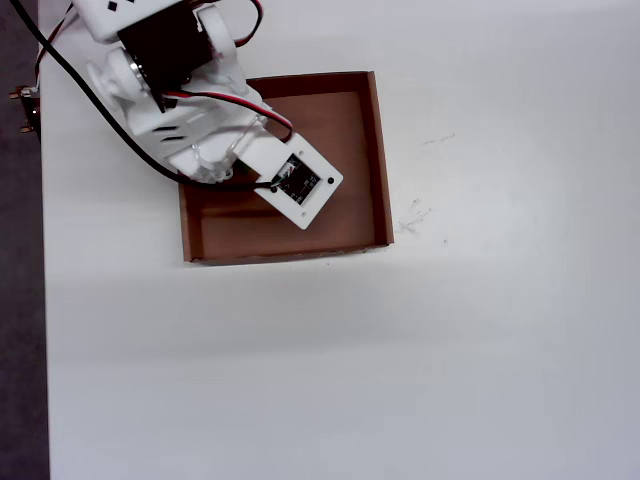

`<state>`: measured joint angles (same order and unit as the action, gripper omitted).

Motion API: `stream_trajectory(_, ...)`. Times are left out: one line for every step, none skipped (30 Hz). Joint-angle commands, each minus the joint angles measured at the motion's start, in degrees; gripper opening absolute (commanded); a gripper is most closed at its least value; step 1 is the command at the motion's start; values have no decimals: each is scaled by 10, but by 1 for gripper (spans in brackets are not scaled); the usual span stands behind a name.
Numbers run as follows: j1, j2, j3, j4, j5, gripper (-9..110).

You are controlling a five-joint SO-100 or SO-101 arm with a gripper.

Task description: Grasp a green cube and put it in a box.

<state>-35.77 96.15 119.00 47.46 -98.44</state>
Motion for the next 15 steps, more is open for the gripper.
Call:
stream_trajectory(-2, 29, -4, -6, 1, 19)
stream_trajectory(-2, 29, -4, -6, 1, 19)
stream_trajectory(-2, 29, -4, -6, 1, 19)
stream_trajectory(-2, 29, -4, -6, 1, 19)
stream_trajectory(-2, 30, -4, -6, 1, 19)
stream_trajectory(-2, 31, -4, -6, 1, 20)
stream_trajectory(-1, 32, -4, -6, 1, 20)
stream_trajectory(0, 33, -4, -5, 1, 20)
stream_trajectory(2, 36, -4, -3, 1, 21)
stream_trajectory(4, 40, -6, 1, 1, 21)
stream_trajectory(8, 44, -10, 5, 1, 22)
stream_trajectory(11, 48, -14, 10, 2, 22)
stream_trajectory(17, 55, -18, 12, 2, 23)
stream_trajectory(22, 63, -21, 15, 2, 23)
stream_trajectory(28, 72, -25, 18, 2, 23)
